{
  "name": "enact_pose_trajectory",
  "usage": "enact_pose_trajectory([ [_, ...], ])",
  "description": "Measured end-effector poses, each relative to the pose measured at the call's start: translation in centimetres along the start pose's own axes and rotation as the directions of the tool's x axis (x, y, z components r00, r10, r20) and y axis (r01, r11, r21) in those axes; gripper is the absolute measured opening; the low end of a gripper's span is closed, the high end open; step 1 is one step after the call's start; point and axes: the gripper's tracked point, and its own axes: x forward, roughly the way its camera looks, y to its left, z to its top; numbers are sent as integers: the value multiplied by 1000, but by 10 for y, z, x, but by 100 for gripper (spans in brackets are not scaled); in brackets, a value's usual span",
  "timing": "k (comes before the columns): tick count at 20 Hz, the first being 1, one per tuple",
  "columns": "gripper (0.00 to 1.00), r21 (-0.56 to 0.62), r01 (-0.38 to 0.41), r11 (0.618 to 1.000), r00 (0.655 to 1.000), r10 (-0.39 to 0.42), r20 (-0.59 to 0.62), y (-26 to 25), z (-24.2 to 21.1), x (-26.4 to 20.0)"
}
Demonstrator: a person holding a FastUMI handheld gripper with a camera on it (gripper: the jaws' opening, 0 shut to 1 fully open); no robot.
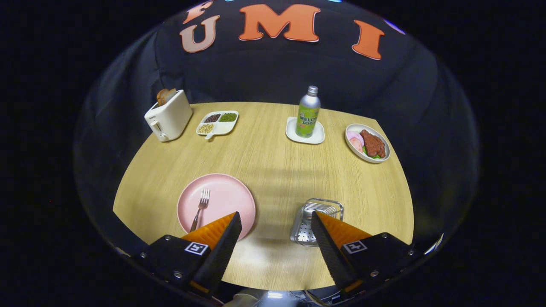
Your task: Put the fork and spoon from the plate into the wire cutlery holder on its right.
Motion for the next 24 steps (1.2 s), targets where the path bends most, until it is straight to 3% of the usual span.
enact_pose_trajectory([
  [7, 98, -4, -70, 998, 993, 70, 97, 86, -3, 20],
  [18, 98, -26, -81, 996, 995, 82, 49, 159, -49, 66],
  [23, 81, -59, -73, 996, 997, 72, -17, 168, -73, 85],
  [24, 74, -62, -73, 995, 997, 71, -28, 169, -77, 87],
])
